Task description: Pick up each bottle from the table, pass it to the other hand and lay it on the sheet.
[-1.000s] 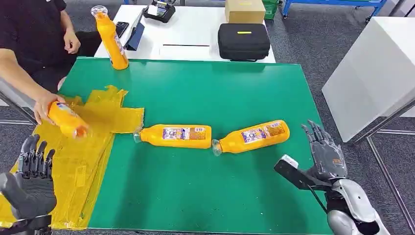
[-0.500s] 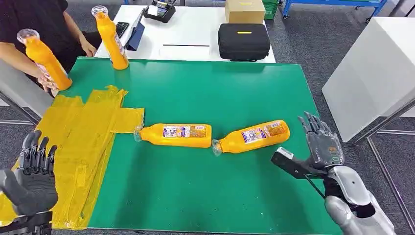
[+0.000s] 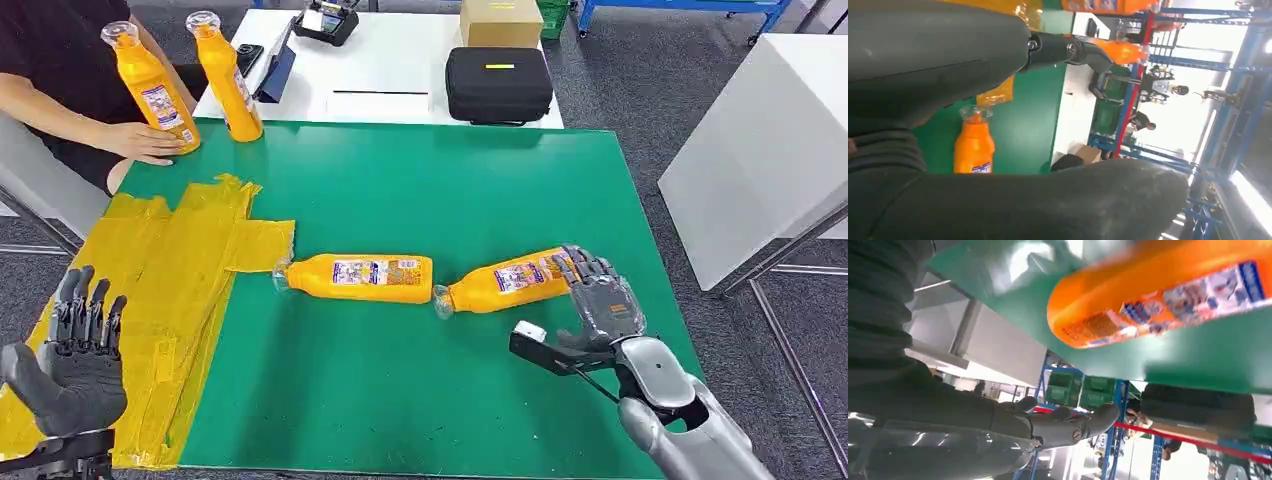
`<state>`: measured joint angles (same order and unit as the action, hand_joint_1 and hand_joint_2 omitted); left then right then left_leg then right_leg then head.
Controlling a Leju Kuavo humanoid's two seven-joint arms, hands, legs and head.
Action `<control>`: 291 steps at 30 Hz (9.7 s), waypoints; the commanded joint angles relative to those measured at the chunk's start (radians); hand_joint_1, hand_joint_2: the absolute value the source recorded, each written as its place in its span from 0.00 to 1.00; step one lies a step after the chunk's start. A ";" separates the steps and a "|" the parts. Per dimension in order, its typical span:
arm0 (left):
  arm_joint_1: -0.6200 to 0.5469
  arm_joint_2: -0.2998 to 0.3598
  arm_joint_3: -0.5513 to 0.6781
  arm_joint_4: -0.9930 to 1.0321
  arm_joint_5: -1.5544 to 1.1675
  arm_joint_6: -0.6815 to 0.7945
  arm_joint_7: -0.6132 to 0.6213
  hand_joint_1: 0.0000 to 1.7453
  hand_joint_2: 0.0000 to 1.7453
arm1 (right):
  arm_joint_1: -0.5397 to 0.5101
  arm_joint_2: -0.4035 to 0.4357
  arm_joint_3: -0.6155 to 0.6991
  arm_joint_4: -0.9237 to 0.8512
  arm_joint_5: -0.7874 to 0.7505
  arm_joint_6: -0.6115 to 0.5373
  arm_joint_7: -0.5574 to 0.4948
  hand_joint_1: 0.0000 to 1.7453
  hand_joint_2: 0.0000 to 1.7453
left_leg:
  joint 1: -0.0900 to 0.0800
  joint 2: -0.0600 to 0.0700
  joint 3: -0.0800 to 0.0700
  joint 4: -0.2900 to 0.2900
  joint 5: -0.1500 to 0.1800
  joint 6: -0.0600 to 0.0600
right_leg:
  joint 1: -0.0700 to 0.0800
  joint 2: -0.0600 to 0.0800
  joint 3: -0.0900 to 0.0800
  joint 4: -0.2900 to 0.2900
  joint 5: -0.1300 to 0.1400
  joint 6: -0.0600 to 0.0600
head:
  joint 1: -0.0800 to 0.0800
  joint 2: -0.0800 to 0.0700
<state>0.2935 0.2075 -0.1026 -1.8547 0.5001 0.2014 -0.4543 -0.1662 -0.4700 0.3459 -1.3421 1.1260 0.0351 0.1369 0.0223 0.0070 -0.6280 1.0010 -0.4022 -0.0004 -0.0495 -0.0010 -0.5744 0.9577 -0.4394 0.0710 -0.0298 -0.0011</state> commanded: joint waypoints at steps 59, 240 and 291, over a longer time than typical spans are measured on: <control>0.005 -0.090 0.063 0.030 -0.011 -0.032 0.052 0.00 0.00 | -0.192 0.183 -0.021 0.292 0.166 0.146 0.053 0.00 1.00 | 0.000 0.001 0.005 0.000 -0.001 0.001 | 0.001 0.001 0.004 0.000 -0.001 -0.006 | 0.000 0.000; -0.171 -0.211 -0.184 0.081 0.043 -0.150 0.135 1.00 1.00 | -0.364 0.760 0.630 0.531 -0.663 0.088 -0.206 1.00 1.00 | 0.002 -0.001 0.001 0.000 0.004 0.002 | 0.002 -0.002 -0.001 0.000 0.003 -0.004 | 0.000 0.000; -0.467 0.005 -0.284 0.798 -1.378 0.404 0.224 1.00 1.00 | -0.224 0.378 0.103 0.156 -0.701 0.125 -0.261 0.00 0.00 | 0.001 0.000 0.001 0.000 0.006 0.001 | 0.002 0.000 0.000 0.000 0.006 -0.004 | 0.000 0.000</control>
<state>-0.0456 0.1698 -0.3205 -1.2763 -0.8415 0.5886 -0.2693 -0.3231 -0.0752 0.3986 -1.2787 0.4433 0.1514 -0.1179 0.0230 0.0073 -0.6309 1.0013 -0.3958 0.0007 -0.0490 -0.0010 -0.5784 0.9579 -0.4329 0.0721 -0.0298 -0.0011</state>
